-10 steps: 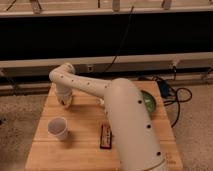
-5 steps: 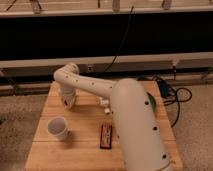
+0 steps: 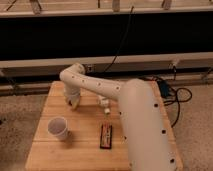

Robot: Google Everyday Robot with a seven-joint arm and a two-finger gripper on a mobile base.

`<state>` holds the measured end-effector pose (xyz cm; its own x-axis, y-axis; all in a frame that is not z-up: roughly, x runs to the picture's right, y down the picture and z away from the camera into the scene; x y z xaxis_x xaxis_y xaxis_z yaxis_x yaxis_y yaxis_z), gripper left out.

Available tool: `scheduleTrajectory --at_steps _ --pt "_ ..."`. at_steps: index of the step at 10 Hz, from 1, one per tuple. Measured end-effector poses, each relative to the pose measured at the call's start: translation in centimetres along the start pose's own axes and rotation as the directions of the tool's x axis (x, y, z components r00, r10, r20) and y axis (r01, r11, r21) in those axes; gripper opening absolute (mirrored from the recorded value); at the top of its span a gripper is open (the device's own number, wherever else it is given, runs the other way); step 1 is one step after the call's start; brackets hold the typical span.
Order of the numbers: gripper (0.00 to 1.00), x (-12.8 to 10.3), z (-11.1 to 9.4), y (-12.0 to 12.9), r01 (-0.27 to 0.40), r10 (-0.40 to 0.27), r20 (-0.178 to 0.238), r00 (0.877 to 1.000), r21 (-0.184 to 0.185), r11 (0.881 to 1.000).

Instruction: Drag the pepper across the table

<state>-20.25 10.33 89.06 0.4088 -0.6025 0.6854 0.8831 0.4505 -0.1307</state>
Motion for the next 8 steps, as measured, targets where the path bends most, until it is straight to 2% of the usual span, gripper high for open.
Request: scheduleTrajectory --at_steps 8 --pt "0.0 -0.2 -0.7 1.9 -0.042 0.041 0.02 0.999 0.019 0.999"
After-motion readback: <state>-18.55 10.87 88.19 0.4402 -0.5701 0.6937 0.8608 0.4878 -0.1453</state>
